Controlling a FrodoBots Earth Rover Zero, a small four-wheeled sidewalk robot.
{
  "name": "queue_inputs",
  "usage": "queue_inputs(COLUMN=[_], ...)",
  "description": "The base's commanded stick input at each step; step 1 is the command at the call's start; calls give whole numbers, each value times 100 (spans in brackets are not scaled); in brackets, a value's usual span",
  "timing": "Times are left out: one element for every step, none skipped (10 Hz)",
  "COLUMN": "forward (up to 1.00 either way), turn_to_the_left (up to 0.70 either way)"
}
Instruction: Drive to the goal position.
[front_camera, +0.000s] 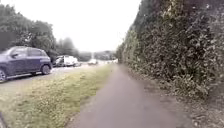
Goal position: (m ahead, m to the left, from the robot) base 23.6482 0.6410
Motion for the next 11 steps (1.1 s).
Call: queue_inputs(forward=[100,100,100,100,100,100,100,100,100,100,100], turn_to_the_left=[0,0,0,0,0,-6,-40,-40,-40,-39,-34])
